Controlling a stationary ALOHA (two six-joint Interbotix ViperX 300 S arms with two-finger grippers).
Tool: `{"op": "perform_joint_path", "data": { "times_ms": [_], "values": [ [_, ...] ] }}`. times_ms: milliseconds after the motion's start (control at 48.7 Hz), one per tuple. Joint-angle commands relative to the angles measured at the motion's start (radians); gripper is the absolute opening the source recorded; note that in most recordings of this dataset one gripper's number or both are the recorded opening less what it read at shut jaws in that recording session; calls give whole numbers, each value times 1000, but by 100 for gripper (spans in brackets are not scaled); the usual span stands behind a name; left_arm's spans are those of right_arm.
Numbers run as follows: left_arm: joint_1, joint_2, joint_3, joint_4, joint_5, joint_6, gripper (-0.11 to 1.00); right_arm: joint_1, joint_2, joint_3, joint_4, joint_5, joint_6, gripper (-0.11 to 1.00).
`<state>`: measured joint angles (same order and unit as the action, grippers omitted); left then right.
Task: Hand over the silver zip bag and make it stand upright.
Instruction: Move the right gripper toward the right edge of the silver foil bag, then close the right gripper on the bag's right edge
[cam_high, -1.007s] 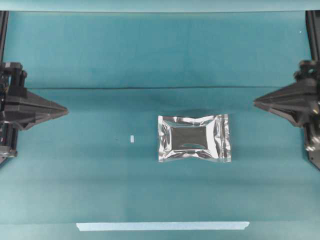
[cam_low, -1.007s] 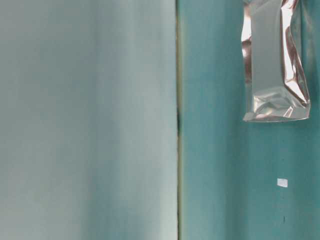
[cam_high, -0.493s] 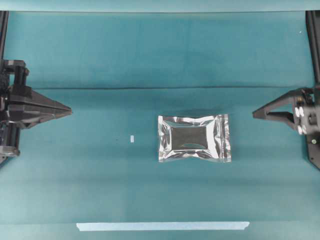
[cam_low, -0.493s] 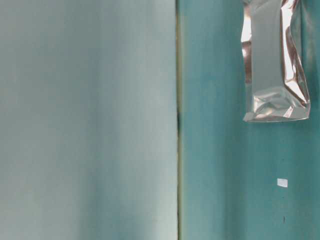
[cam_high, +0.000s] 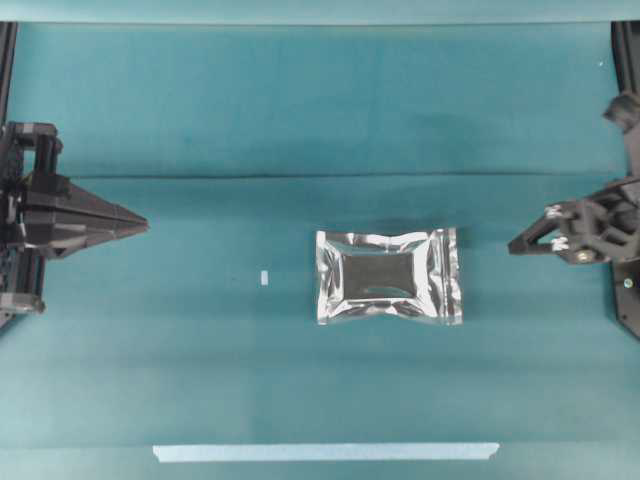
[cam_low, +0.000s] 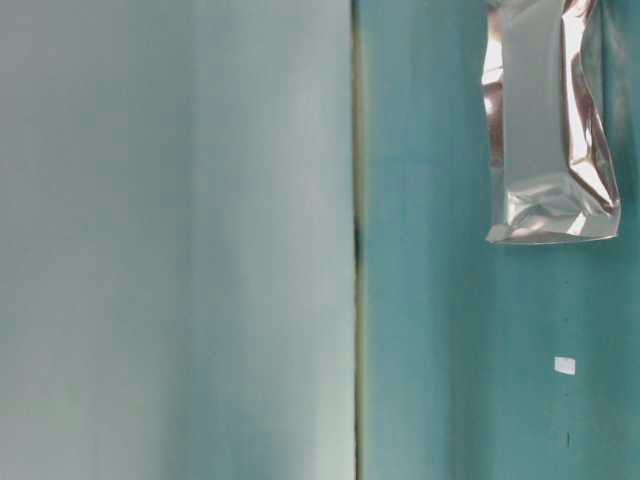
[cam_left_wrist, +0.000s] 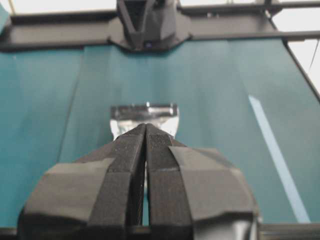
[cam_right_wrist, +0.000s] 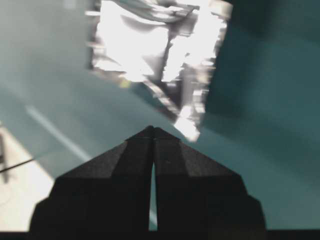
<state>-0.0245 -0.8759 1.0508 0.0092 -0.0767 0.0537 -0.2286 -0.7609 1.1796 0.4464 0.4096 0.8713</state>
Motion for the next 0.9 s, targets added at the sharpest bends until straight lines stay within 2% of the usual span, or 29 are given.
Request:
{"op": "perform_joint_path", "data": {
  "times_ms": [0, 123, 267, 349, 431, 596, 678, 740, 883],
  "values": [
    [0, 6, -25, 2, 17, -3, -1, 0, 60, -6, 3, -38, 9, 0],
    [0, 6, -23, 2, 20, -5, -1, 17, 137, -6, 3, -118, 3, 0],
    [0, 6, -23, 2, 23, -3, -1, 75, 221, -2, 3, -224, 2, 0],
    [0, 6, -23, 2, 25, -3, -1, 110, 262, 8, 3, -278, 11, 5],
    [2, 6, -23, 2, 26, -3, -1, 137, 295, 18, 5, -307, 21, 22],
    [2, 6, -23, 0, 26, -3, -1, 158, 307, 44, 8, -353, 44, 70],
    [3, 6, -21, 2, 26, -5, -1, 166, 307, 64, 8, -408, 58, 87],
    [6, 6, -18, 2, 26, -5, -1, 169, 314, 81, 14, -454, 80, 93],
    [11, 6, -18, 2, 26, -5, -1, 184, 347, 95, 14, -529, 120, 92]
  ]
}}
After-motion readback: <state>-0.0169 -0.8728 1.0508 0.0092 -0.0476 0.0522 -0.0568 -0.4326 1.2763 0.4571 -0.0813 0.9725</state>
